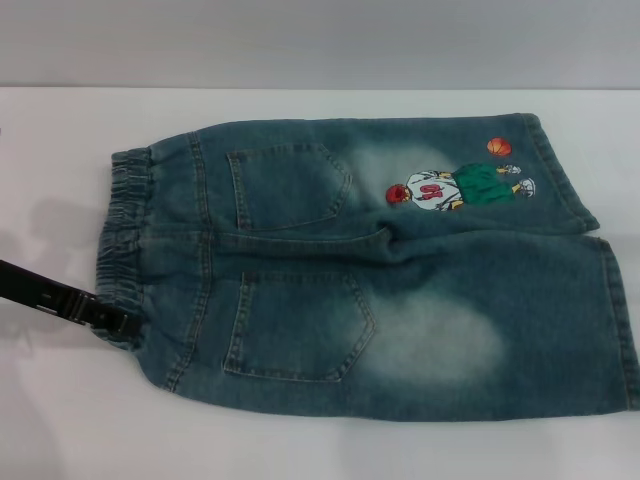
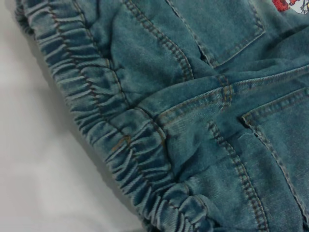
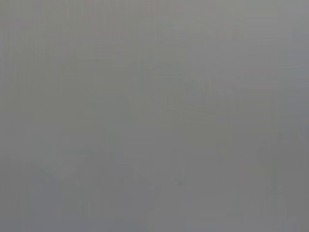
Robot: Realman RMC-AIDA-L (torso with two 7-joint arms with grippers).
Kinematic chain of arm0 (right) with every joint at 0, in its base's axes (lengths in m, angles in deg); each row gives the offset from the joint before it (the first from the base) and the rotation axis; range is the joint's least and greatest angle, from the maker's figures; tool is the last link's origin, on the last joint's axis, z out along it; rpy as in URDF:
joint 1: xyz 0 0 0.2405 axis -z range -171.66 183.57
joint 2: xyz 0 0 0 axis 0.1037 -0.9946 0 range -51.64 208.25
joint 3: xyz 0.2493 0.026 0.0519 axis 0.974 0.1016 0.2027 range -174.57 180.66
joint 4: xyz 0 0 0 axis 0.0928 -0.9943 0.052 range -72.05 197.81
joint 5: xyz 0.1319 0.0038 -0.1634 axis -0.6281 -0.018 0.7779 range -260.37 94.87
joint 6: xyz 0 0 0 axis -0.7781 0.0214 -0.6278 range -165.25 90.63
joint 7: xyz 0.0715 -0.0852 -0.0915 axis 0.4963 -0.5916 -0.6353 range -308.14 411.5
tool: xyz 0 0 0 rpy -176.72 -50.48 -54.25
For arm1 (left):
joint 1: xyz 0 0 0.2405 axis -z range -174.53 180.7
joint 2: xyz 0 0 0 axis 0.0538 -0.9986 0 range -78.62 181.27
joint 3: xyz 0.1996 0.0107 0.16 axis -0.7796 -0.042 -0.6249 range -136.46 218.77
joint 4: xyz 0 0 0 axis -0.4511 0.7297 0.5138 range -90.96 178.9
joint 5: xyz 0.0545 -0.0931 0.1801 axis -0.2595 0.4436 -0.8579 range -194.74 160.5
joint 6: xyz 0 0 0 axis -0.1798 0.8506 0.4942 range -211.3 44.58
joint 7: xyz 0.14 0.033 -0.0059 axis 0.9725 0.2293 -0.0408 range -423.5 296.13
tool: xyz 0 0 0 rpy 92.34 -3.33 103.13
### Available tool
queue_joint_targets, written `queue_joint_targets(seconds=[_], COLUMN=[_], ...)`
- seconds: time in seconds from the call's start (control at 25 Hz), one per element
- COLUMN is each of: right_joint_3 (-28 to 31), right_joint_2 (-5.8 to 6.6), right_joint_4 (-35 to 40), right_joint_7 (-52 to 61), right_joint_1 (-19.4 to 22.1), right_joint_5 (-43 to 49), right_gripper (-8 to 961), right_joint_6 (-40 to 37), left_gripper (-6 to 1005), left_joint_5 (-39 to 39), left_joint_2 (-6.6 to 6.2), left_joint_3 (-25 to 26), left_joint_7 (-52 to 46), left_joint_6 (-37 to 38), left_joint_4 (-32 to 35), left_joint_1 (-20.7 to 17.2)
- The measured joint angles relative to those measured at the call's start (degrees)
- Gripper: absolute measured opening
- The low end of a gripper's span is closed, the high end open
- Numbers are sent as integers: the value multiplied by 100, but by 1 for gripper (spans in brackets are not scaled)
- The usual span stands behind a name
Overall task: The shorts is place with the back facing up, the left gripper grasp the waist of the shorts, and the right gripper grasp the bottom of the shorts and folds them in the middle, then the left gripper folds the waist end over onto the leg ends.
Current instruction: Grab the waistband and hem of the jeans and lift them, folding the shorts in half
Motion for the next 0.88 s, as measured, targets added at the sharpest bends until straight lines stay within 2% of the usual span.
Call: queue_joint_targets(seconds=[0.56, 0.88], right_joint_3=[41, 110], right_joint_2=[0, 0], right_joint_4=[4, 4], right_joint_7=[0, 0], right_joint_1=[-27, -11], right_joint_5=[0, 0], right_gripper=[631, 631], right_joint_6=[53, 56], left_gripper=[256, 88], left_joint_5=[-2, -5], left_joint_2=[-72, -78], left_joint_3=[-28, 12], left_joint_7=[-26, -86], left_joint_6=[19, -15], left_joint_4=[4, 45], left_joint_1=[13, -11])
